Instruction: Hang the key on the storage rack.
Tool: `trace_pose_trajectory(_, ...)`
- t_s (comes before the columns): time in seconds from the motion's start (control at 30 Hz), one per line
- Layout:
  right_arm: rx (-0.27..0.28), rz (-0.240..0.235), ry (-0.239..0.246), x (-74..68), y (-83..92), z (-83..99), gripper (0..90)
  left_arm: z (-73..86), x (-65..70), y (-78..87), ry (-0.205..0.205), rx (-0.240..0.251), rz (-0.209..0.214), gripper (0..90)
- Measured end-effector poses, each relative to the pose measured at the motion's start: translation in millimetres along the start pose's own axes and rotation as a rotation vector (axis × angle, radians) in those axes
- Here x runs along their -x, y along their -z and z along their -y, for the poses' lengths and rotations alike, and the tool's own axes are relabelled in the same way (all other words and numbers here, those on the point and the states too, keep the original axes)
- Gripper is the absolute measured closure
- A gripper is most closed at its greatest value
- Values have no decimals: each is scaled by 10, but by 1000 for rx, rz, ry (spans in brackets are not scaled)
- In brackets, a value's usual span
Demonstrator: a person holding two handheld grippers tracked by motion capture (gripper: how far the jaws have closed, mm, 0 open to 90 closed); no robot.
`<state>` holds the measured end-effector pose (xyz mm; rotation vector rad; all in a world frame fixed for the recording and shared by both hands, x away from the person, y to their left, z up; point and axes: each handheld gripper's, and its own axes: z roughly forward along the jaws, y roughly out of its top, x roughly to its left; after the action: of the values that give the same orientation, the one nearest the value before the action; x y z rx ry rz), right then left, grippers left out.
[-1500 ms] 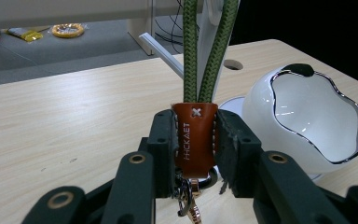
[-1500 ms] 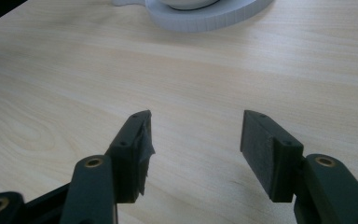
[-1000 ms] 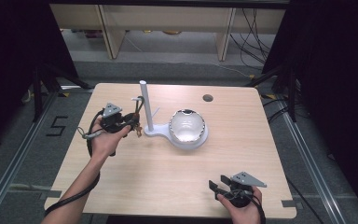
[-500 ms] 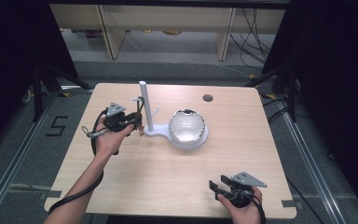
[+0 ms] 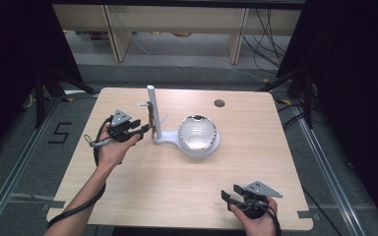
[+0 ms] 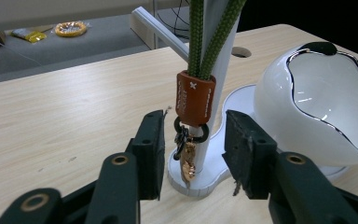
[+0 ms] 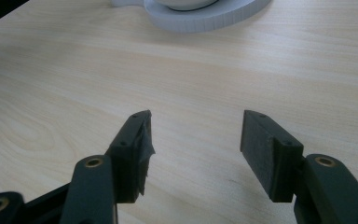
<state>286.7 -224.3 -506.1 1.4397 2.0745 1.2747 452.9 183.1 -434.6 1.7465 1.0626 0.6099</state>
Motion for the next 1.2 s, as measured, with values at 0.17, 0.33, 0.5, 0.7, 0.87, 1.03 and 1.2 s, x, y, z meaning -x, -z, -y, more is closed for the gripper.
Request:
trace_pose_trajectory(0.17,-1,3,1,0,1,-1,443,84,-46,137,-16,7,-17,523)
trace_pose_trajectory(0.33,-31,-3,-52,-50,16,-2,442,200,-88,260,-6,7,-9,492)
trace_pose_trajectory(0.5,-33,-7,-53,-49,12,1,442,310,-106,382,10,16,-4,473)
trace_pose_trajectory(0.7,-23,-11,-26,-24,6,0,441,417,-114,549,14,27,-16,463)
trace_pose_trajectory(0.87,-41,3,-67,-54,22,4,441,542,-90,689,15,38,-23,458)
trace_pose_trajectory(1.03,-17,-11,-37,-40,-1,6,441,681,-71,799,18,46,-32,453)
trace_pose_trajectory(1.2,-17,7,-3,-15,9,1,441,834,-59,898,7,50,-51,449)
